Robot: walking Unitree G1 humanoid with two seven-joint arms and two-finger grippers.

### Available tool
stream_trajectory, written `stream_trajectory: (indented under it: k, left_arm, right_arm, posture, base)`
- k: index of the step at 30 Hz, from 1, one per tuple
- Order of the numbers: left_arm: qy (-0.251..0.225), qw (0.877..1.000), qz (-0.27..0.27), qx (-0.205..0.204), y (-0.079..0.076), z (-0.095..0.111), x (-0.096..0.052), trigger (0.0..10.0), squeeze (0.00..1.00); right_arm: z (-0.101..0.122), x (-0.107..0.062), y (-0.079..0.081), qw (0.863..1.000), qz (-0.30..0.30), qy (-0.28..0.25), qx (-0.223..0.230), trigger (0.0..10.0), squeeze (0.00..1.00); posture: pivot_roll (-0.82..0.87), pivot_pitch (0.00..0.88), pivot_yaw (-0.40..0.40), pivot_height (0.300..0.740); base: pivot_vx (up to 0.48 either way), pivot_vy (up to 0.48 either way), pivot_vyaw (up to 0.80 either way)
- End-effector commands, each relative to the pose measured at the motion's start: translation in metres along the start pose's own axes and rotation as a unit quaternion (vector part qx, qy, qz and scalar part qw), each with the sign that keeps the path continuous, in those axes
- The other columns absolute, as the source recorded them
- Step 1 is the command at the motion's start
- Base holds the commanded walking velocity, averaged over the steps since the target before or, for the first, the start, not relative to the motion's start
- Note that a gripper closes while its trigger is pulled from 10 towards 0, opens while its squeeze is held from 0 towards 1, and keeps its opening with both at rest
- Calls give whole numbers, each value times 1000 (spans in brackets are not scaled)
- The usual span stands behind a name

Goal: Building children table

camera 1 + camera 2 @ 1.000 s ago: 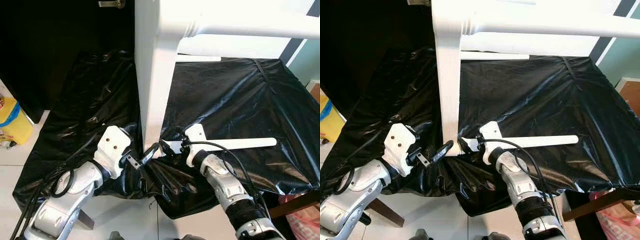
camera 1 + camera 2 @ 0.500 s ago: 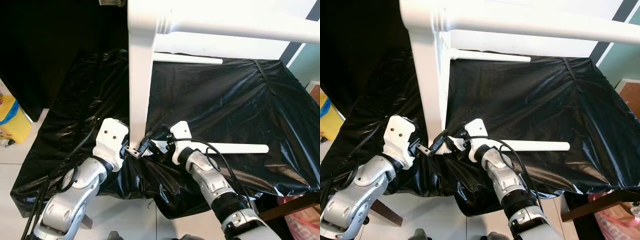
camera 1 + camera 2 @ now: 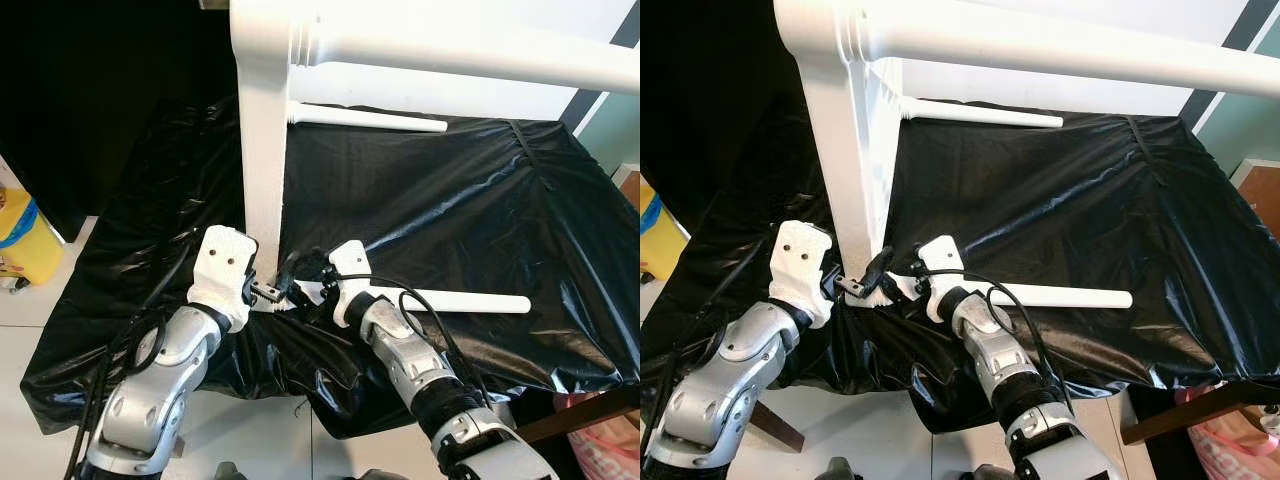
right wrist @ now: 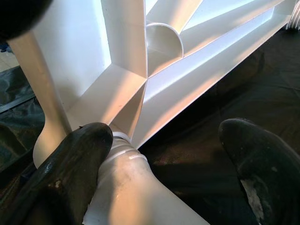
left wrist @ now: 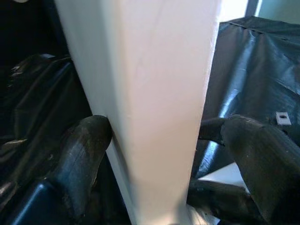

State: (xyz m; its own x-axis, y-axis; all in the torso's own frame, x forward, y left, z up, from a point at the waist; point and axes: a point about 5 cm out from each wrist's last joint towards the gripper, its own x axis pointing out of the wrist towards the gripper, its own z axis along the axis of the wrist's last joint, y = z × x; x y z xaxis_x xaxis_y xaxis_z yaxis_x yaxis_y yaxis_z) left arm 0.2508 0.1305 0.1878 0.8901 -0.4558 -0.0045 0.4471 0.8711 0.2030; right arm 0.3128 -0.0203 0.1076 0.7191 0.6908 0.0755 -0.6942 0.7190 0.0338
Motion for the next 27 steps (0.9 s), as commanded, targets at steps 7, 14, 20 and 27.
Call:
stream_trajectory:
  k: [7,14,20,27]
  left_arm:
    - [18,992,126,-17,5,-3,7,10000,0]
    - [8,986,165,-37,-1,1,16,10000,0]
    - [-9,978,200,-63,-5,7,28,10000,0]
    - [-23,973,219,-74,-6,14,39,10000,0]
  right_arm:
    - [7,-3,-7,1000,-4,-16,-9,10000,0]
    - [10,-17,-26,999,-37,-24,-15,10000,0]
    - [18,-29,-45,996,-77,-37,-15,10000,0]
    - [30,-45,-59,993,-97,-65,-25,10000,0]
  posture:
    - [101,71,-122,740]
    - [89,77,-121,740]
    - [79,79,-121,740]
    - [67,81,-121,740]
  base:
    - [0,0,0]
    - [0,0,0]
    - [0,0,0]
    - [0,0,0]
